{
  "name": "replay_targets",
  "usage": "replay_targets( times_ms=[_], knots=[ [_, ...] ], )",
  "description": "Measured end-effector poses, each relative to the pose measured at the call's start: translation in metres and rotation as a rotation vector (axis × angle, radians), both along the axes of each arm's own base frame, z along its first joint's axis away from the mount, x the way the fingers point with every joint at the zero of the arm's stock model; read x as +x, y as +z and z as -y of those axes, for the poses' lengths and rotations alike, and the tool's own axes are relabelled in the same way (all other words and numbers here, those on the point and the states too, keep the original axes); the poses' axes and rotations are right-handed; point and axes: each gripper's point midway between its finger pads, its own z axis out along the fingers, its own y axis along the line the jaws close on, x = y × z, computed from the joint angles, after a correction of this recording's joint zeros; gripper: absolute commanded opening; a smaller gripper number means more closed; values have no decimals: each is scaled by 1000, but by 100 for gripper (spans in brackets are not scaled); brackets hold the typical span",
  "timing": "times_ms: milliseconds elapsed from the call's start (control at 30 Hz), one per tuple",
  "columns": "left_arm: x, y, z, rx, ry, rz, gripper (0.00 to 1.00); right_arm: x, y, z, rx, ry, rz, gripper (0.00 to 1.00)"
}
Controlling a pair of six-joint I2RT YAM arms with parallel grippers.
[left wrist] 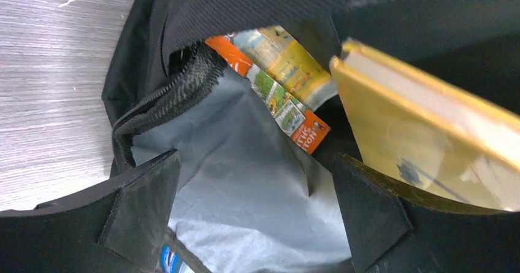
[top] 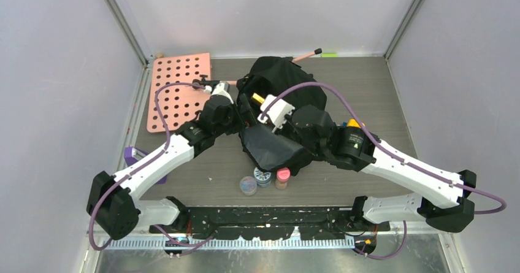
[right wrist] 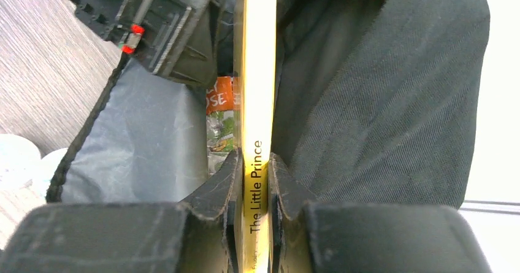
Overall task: Pack the student bag
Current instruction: Place the book in the student bag.
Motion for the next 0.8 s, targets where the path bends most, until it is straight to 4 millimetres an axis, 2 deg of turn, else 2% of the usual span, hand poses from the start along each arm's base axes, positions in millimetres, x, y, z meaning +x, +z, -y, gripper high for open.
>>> replay_targets(
  times_ms=[167,267,300,467,567,667,800],
  knots=[
    [14,-14,-1,44,60,-15,99,1,-1,-5,-49,25,80,0],
    [19,-25,-5,80,88,-25,94,5,6,-9,-57,33,138,0],
    [20,-28,-6,92,93,-25,89,7,7,-10,-63,38,157,0],
    [22,-29,-8,121,97,-8,55,15,12,-18,-113,59,247,0],
    [22,-29,-6,131,82,3,42,23,8,-25,-164,66,294,0],
    [21,-29,-6,139,77,7,33,32,-3,-28,-218,72,310,0],
    [22,-29,-6,147,71,14,28,51,-12,-23,-235,59,301,0]
  ],
)
